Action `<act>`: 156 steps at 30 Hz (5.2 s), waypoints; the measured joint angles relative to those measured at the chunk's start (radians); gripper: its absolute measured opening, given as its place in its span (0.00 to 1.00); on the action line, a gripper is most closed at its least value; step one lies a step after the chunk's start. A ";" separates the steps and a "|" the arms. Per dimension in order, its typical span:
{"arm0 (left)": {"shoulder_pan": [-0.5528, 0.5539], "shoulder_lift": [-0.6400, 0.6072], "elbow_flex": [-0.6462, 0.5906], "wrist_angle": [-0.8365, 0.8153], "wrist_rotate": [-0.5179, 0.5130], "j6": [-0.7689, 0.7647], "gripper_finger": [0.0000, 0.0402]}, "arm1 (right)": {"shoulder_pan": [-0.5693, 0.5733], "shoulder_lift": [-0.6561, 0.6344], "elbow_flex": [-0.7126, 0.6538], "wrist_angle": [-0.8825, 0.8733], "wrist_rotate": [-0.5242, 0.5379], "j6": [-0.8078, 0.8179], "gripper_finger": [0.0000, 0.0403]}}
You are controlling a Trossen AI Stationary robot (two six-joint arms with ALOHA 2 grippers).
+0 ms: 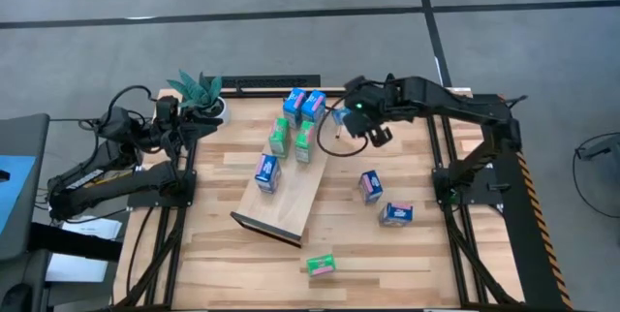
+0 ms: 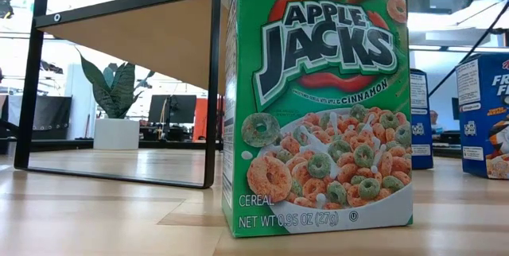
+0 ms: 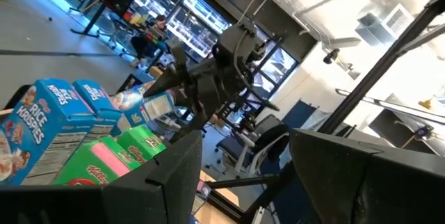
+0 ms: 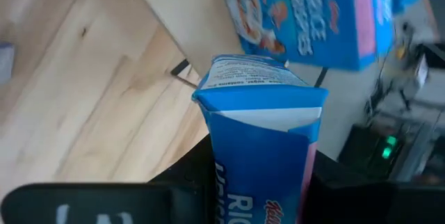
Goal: Stack cereal on shelf
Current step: Put the light blue cereal box on the shelf aligned with the other light blue cereal boxes, then put the top dark blue cereal box on the shelf aligned with the other dark blue cereal box
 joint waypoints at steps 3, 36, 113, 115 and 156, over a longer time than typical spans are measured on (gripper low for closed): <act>0.000 0.000 0.000 -0.012 -0.016 0.000 0.51 | 0.010 0.034 0.000 0.017 -0.007 -0.073 0.33; 0.000 0.000 0.000 -0.040 -0.051 0.058 0.51 | 0.033 0.102 0.000 0.039 -0.032 -0.186 0.57; 0.000 0.000 0.000 -0.072 -0.034 0.117 0.51 | -0.008 -0.002 -0.025 0.144 -0.077 0.573 0.46; 0.000 0.000 0.000 -0.073 -0.034 0.118 0.51 | -0.005 0.007 -0.040 0.158 -0.083 0.586 0.36; 0.000 0.000 0.000 -0.073 -0.057 0.117 0.51 | 0.200 -0.169 -0.126 -0.130 -0.410 0.946 0.31</act>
